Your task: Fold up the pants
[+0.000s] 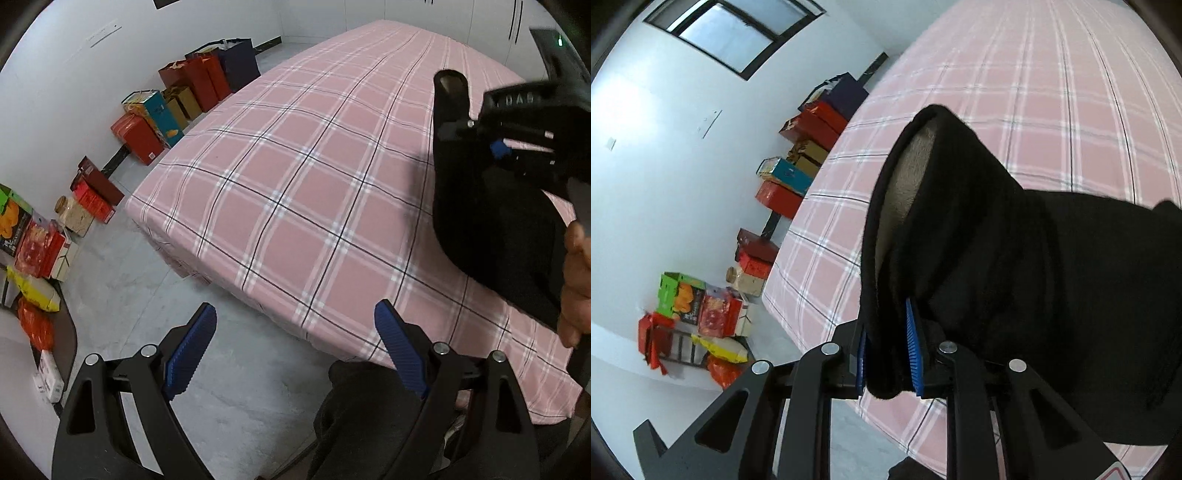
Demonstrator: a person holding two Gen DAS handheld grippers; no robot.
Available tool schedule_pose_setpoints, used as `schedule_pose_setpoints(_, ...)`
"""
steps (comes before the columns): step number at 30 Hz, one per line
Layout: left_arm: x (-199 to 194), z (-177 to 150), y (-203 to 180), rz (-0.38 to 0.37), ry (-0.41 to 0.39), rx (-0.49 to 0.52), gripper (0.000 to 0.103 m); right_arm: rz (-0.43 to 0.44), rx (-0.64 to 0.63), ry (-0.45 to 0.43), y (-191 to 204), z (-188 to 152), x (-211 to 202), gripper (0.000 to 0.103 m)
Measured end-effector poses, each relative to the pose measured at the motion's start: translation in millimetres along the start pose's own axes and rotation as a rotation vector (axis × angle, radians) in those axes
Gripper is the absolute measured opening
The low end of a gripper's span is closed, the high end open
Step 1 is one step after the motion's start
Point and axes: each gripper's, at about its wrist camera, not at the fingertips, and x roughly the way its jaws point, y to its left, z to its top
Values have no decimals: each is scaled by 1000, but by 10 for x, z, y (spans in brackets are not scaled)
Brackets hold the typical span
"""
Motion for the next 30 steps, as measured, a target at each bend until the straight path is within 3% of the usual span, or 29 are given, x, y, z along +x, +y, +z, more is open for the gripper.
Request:
schedule_pose_setpoints(4, -66, 28, -107, -18, -7, 13, 85, 46, 28, -77, -121, 118, -356, 17)
schedule_pose_setpoints(8, -214, 86, -362, -57, -46, 47, 85, 43, 106, -243, -819, 14, -1381, 16)
schedule_pose_setpoints(11, -326, 112, -728, -98, -67, 103, 85, -86, 205, -357, -1738, -443, -2097, 16)
schedule_pose_setpoints(14, -355, 107, -1169, -140, -63, 162, 86, -281, 363, -275, -2688, -992, -2313, 38)
schedule_pose_setpoints(16, -391, 94, -1472, -177, -53, 202, 86, -292, 476, -288, -3108, -1453, -2500, 37)
schedule_pose_setpoints(20, -501, 21, -2097, -236, -49, 269, 89, -223, 503, -335, -3188, -1681, -2628, 40)
schedule_pose_setpoints(25, -573, -62, -2554, -254, -34, 319, 88, -122, 390, -268, -2905, -1195, -2240, 62)
schedule_pose_setpoints(30, -607, -57, -2535, -226, -41, 337, 89, -89, 363, -184, -2808, -818, -1648, 65)
